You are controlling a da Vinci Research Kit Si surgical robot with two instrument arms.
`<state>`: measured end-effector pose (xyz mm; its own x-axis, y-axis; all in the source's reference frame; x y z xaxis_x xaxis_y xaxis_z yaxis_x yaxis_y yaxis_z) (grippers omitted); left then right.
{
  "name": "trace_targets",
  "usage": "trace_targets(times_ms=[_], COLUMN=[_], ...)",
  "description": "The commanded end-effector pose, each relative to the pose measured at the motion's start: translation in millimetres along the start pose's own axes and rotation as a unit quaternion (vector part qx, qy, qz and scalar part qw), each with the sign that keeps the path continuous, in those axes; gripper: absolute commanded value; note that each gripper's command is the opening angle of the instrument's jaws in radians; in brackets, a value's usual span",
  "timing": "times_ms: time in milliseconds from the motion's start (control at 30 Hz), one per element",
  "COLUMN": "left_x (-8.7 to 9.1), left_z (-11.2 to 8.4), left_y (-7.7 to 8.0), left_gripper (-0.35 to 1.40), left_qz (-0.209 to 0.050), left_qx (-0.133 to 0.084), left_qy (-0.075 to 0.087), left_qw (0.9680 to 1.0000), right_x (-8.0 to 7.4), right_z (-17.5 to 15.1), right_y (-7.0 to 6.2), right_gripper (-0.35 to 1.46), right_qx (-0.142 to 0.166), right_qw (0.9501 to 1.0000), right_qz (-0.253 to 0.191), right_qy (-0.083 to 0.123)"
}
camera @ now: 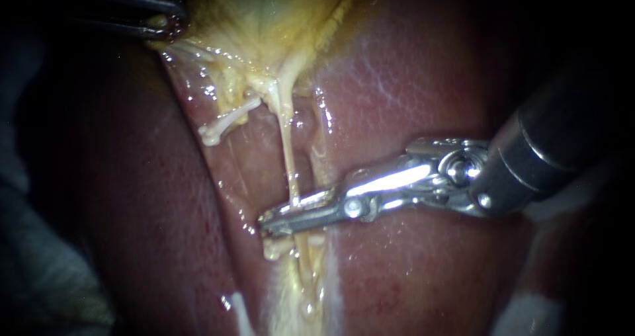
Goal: Going back first clip right tube
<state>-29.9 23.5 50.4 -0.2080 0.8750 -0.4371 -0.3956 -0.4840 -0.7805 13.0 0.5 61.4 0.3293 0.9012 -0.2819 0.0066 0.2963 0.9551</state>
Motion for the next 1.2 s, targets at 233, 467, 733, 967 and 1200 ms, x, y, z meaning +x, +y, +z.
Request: trace_targets(times_ms=[233, 467, 733, 967, 1200], left_x=[0.0, 0.0, 0.0, 0.0, 0.0], left_z=[0.0, 0.0, 0.0, 0.0, 0.0], left_y=[0.0, -0.1, -0.1, -0.2, -0.2], left_gripper=[-0.35, -0.35, -0.35, -0.35, -0.35], left_qz=[0.000, 0.000, 0.000, 0.000, 0.000], left_qx=[0.000, 0.000, 0.000, 0.000, 0.000], left_qy=[0.000, 0.000, 0.000, 0.000, 0.000], left_qw=[1.0000, 1.0000, 1.0000, 1.0000, 1.0000], right_x=[0.3, -0.4, -1.1, -1.8, -1.7], right_z=[0.7, 0.6, -1.1, -3.5, -5.8], right_y=[1.0, 3.4, 3.1, 0.9, -0.4], right_gripper=[0.39, 0.46, 0.49, 0.50, 0.50], right_qx=[-0.017, -0.053, -0.061, -0.085, -0.097], right_qw=[0.9970, 0.9919, 0.9788, 0.9618, 0.9461], right_qz=[-0.071, -0.113, -0.195, -0.260, -0.309], right_qy=[0.025, 0.021, -0.006, 0.001, -0.006])
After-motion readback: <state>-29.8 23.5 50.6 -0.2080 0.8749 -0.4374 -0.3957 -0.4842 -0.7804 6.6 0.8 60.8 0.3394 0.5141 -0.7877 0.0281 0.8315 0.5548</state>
